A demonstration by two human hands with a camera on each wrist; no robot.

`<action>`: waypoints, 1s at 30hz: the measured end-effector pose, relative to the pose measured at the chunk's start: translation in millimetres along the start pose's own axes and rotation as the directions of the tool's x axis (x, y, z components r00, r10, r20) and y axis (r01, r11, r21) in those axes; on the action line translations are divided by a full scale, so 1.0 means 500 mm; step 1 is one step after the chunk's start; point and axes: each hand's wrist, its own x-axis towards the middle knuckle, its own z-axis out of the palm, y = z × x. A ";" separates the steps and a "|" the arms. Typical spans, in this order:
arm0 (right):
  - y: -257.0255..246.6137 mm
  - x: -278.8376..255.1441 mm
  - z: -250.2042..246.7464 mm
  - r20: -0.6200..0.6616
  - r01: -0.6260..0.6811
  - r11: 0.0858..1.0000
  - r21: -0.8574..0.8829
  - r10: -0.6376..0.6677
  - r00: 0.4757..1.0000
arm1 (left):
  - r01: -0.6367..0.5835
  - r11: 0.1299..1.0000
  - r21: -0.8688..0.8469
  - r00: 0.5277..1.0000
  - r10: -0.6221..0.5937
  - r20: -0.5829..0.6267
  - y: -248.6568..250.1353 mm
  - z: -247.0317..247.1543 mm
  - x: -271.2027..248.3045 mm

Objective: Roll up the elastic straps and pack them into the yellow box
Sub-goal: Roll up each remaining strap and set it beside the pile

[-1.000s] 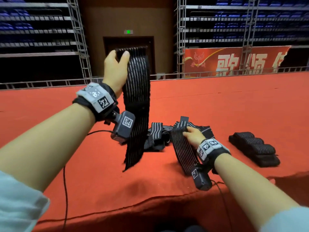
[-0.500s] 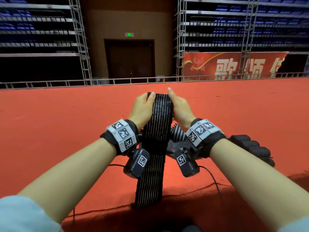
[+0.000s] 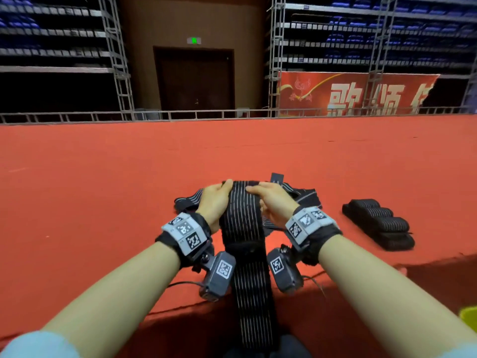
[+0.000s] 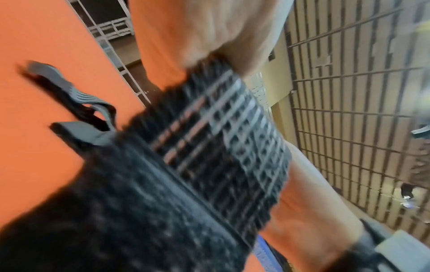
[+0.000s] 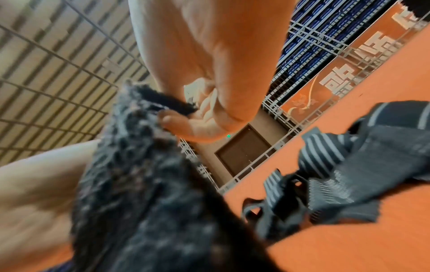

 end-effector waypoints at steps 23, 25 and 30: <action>0.363 0.118 -0.073 -0.006 -0.161 0.946 0.281 0.170 0.985 | 0.107 0.977 0.182 0.985 -0.129 0.115 -0.338 -0.059 0.123; 0.364 0.117 -0.071 -0.065 -0.139 0.934 0.328 0.169 0.983 | 0.129 0.977 0.170 0.983 -0.149 0.108 -0.333 -0.060 0.120; 0.378 0.119 -0.076 -0.111 -0.098 0.954 0.282 0.134 0.985 | 0.232 0.961 0.149 0.957 -0.253 0.141 -0.318 -0.051 0.111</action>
